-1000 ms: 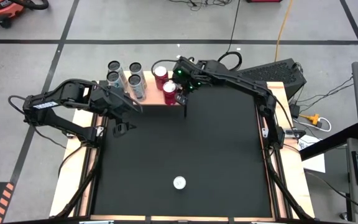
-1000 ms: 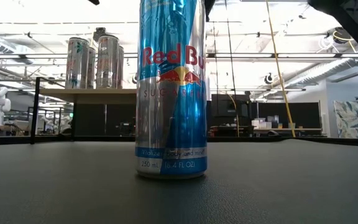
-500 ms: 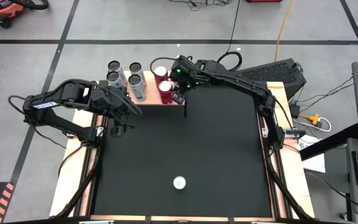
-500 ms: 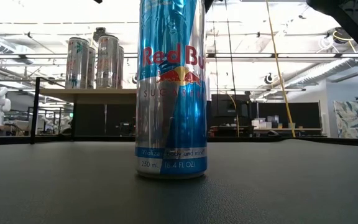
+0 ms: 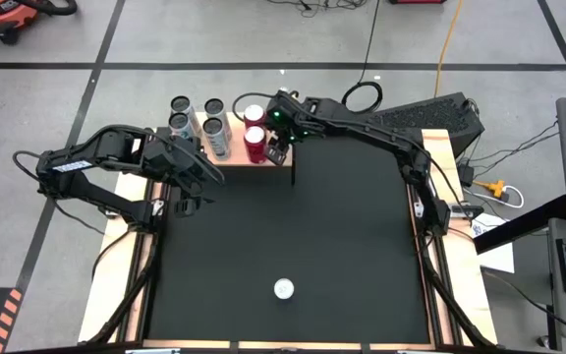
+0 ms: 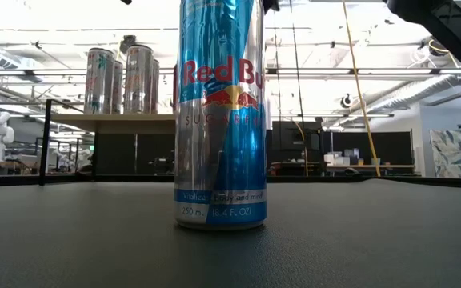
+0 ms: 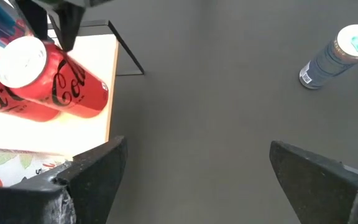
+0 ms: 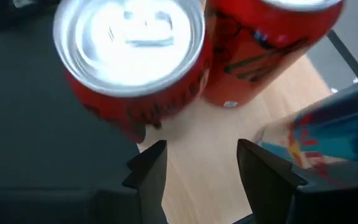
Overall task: Place canned beverage on shelf
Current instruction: Put the red black soda can aligned with the red black soda can on the shelf, then put the blue soda can aligned with the blue soda can on the shelf
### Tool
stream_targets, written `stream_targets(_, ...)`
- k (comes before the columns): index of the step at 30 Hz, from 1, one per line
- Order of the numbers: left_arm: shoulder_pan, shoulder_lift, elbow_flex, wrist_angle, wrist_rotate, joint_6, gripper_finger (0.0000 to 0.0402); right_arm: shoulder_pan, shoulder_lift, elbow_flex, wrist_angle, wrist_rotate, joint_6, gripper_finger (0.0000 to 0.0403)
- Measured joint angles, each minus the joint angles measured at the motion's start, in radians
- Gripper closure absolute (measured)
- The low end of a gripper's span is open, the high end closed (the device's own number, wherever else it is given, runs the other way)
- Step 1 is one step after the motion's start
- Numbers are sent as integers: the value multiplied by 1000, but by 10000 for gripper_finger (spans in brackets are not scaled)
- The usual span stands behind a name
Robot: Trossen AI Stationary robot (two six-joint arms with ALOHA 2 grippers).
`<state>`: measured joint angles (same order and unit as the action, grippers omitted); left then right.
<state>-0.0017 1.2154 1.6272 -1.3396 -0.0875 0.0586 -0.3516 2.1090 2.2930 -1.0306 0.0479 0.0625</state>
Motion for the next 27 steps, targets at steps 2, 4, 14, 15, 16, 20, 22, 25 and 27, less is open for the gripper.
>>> stream_targets(2, 0, 0, 0, 0, 0, 0, 11, 0, 10, 0, 10, 2, -5, 227)
stream_targets(4, 0, 0, 0, 0, 0, 0, 11, 0, 10, 0, 10, 1, -6, 227)
stream_targets(14, 0, 0, 0, 0, 0, 0, 11, 0, 11, 0, 36, 0, -6, 227)
stream_targets(15, 0, 0, 0, 0, 0, 0, 11, 0, 11, 0, 35, 0, -6, 227)
stream_targets(16, 0, 0, 0, 0, 0, 0, 11, 0, 11, 0, 33, 0, -5, 227)
stream_targets(20, 0, 0, 0, 0, 0, 0, 11, 0, 11, 1, 10, 0, -4, 227)
stream_targets(22, 0, 0, 0, 0, 0, 0, 11, 0, 11, 9, -38, 1, -3, 227)
stream_targets(25, 0, 0, 0, 0, 0, 0, 11, 0, 11, 42, -162, 1, -3, 227)
stream_targets(27, 0, 0, 0, 0, 0, 0, 11, 1, 10, 64, -246, 2, 5, 227)
